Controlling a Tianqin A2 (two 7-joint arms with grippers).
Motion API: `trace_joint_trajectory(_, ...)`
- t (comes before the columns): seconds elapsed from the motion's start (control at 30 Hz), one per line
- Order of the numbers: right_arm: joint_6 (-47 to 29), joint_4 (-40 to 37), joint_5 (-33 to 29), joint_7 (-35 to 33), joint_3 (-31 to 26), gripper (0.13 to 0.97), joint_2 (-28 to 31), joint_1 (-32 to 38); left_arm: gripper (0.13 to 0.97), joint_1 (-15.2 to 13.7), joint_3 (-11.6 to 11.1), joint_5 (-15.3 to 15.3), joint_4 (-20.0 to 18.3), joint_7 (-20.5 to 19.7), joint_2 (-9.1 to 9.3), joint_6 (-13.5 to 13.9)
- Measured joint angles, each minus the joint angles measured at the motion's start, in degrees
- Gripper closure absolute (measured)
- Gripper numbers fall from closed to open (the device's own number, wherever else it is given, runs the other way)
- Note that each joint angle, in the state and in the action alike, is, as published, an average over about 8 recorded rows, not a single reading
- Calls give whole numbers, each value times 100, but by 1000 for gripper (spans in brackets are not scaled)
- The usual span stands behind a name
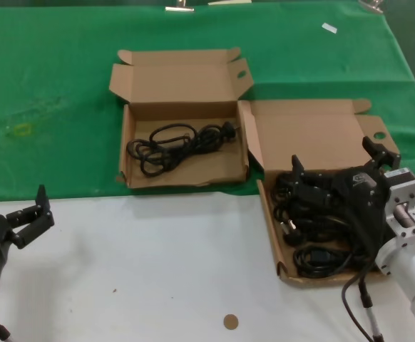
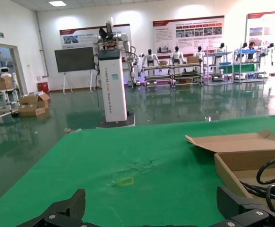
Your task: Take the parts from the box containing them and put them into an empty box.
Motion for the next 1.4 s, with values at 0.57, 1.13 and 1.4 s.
trace_joint_trajectory(0.57, 0, 0, 0, 0, 0, 129, 0, 0, 132, 0, 0, 0, 0, 0, 0, 0)
trace_joint_trajectory(1.13, 0, 0, 0, 0, 0, 129, 0, 0, 132, 0, 0, 0, 0, 0, 0, 0)
trace_joint_trajectory(1.4, 0, 0, 0, 0, 0, 129, 0, 0, 132, 0, 0, 0, 0, 0, 0, 0)
